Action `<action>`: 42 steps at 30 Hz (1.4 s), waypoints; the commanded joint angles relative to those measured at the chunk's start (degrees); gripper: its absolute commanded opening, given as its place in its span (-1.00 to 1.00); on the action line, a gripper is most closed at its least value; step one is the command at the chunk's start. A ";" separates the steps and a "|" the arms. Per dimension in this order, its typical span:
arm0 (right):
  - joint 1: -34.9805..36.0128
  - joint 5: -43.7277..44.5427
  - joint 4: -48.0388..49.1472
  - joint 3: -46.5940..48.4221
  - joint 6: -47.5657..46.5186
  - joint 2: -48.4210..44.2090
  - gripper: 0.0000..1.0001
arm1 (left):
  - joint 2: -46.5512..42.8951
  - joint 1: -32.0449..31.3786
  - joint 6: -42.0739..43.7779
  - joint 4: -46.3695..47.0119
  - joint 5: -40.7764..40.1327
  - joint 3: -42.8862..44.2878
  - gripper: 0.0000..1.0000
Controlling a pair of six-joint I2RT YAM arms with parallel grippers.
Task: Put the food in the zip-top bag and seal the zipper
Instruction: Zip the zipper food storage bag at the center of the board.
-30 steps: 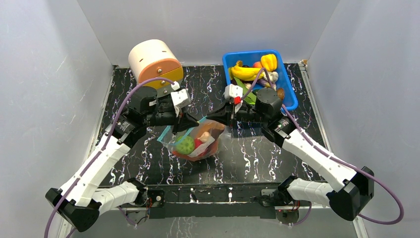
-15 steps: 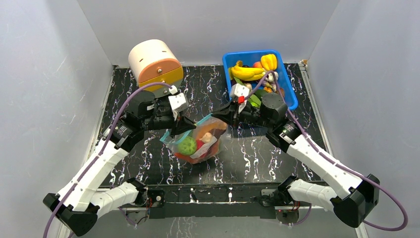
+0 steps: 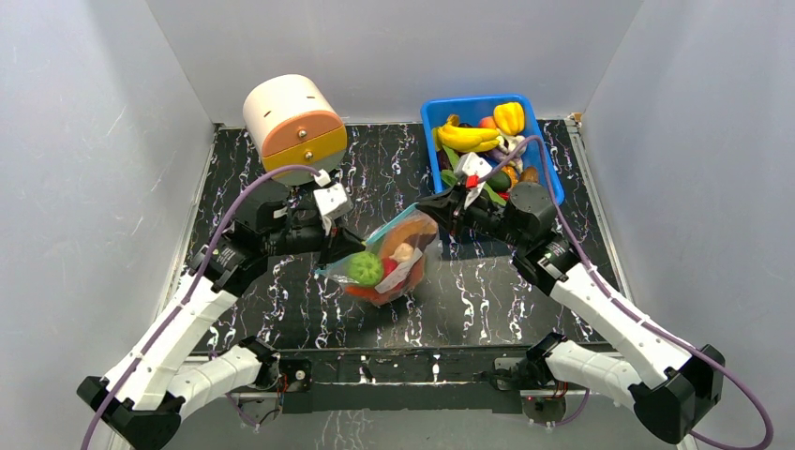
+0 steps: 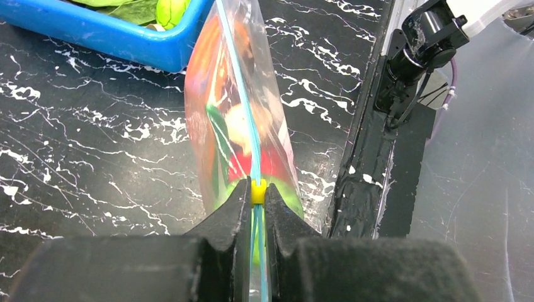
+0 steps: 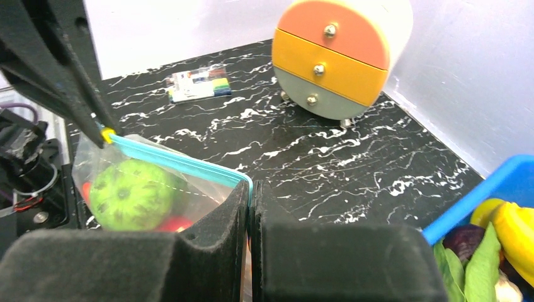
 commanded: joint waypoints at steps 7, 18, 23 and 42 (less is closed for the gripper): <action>-3.98 14.93 10.53 -2.86 1.12 -3.38 -1.00 | -4.47 0.12 -2.38 -8.88 -0.79 -1.17 -1.00; -12.27 14.88 12.64 -7.10 7.03 -5.80 -1.00 | -10.20 0.11 -10.70 -11.89 -1.79 -4.67 -1.00; -12.32 13.40 5.01 -5.65 4.42 -8.93 -1.00 | -10.95 0.10 -15.05 -9.47 1.76 -4.16 -1.00; -12.31 5.80 9.75 -10.90 11.40 -6.88 -0.78 | -4.23 0.14 -33.89 -5.08 -8.37 -8.49 -1.00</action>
